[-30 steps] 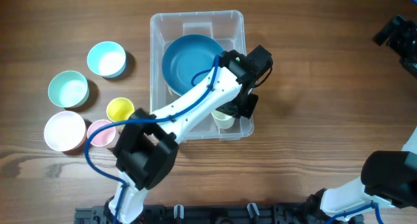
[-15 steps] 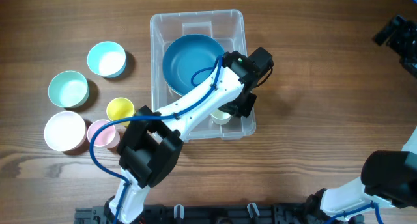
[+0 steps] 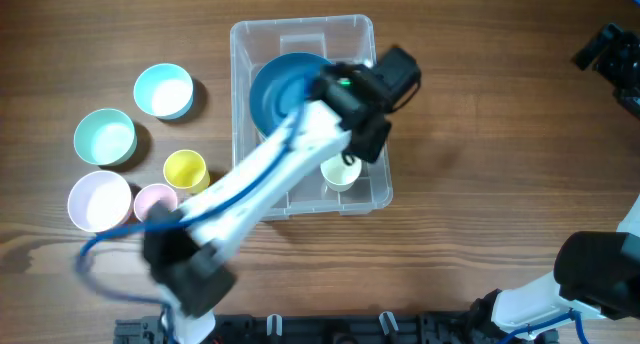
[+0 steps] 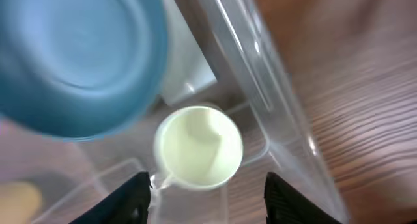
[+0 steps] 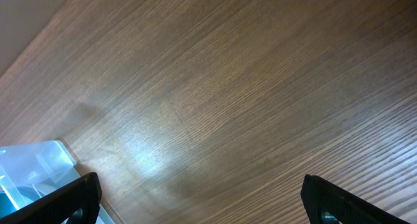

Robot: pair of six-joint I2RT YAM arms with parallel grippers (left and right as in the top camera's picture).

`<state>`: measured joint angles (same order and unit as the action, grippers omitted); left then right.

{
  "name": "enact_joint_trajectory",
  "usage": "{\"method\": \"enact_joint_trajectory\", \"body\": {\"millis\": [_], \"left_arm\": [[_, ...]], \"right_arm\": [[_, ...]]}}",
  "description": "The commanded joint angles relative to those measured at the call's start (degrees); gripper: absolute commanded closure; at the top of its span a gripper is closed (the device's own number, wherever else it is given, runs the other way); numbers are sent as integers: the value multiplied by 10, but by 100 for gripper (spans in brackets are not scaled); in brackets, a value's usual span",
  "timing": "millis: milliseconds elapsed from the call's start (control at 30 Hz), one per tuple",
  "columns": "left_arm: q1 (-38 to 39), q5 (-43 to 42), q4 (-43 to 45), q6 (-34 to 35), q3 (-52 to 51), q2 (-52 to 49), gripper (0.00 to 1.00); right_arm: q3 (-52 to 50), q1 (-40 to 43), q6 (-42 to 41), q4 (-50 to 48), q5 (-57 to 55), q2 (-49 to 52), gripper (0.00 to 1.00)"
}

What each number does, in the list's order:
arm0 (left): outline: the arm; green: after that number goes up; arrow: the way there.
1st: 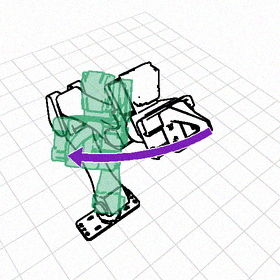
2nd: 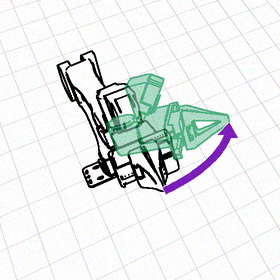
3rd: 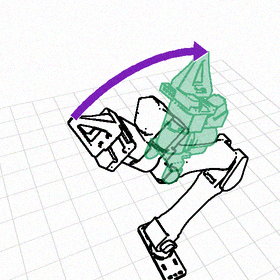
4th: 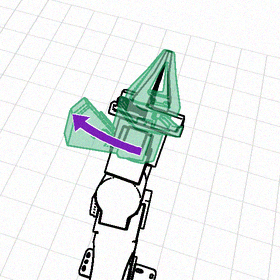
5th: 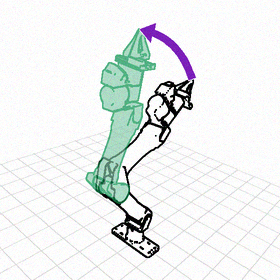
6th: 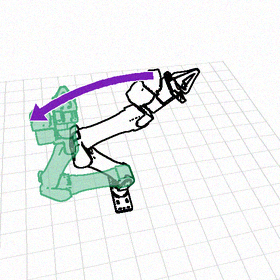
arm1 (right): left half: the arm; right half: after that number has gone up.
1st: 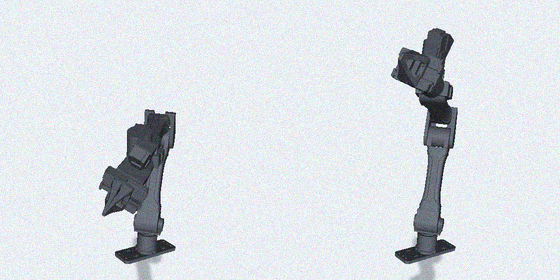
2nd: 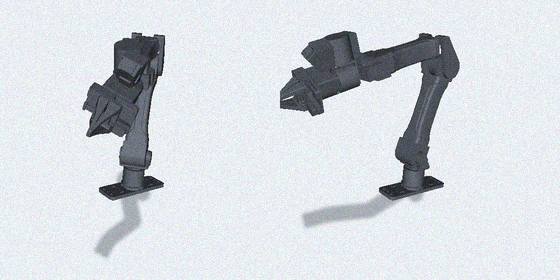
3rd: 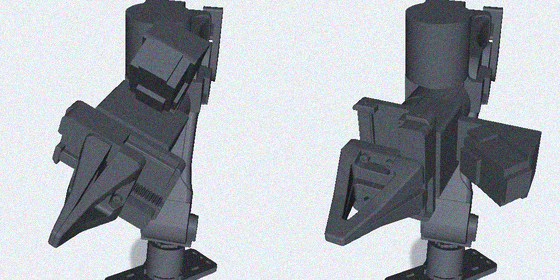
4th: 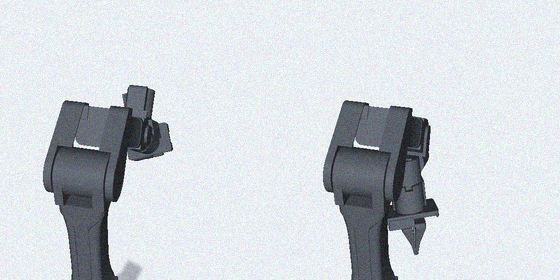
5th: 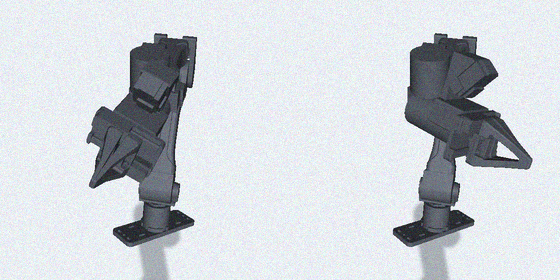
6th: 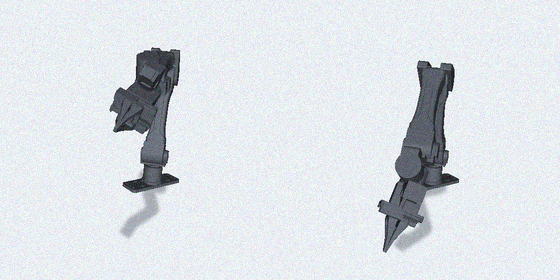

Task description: Pack container

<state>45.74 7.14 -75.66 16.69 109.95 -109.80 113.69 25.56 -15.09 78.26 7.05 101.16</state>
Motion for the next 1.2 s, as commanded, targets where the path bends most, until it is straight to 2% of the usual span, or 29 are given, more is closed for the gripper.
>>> {"method": "enact_joint_trajectory", "body": {"millis": [0, 33, 133, 200, 367, 633, 800, 1167], "left_arm": [[-48, 62, -9, 8, 18, 76, 48], [-70, 61, -16, 22, 18, 78, 54], [-138, -12, -36, 40, 7, 65, 83], [-165, -69, -36, 39, -13, 52, 95], [-183, -97, -21, 39, -90, 29, 96], [-161, -129, 34, 39, -211, 27, 96], [-161, -138, 100, 39, -266, 21, 96], [-166, -104, 202, 31, -272, -37, 96]], "right_arm": [[-2, 0, 0, 1, -5, 5, 0], [-2, 0, 1, 1, -5, 5, 0], [-2, 0, 0, 2, -5, 5, 1], [-2, 0, 0, 2, -5, 5, 1], [-2, 0, 0, 2, -5, 5, 1], [-2, 0, 1, 2, 2, 5, 1], [-2, 0, 1, 2, 2, 5, 0], [-2, 0, 1, 2, 2, 5, 0]]}}
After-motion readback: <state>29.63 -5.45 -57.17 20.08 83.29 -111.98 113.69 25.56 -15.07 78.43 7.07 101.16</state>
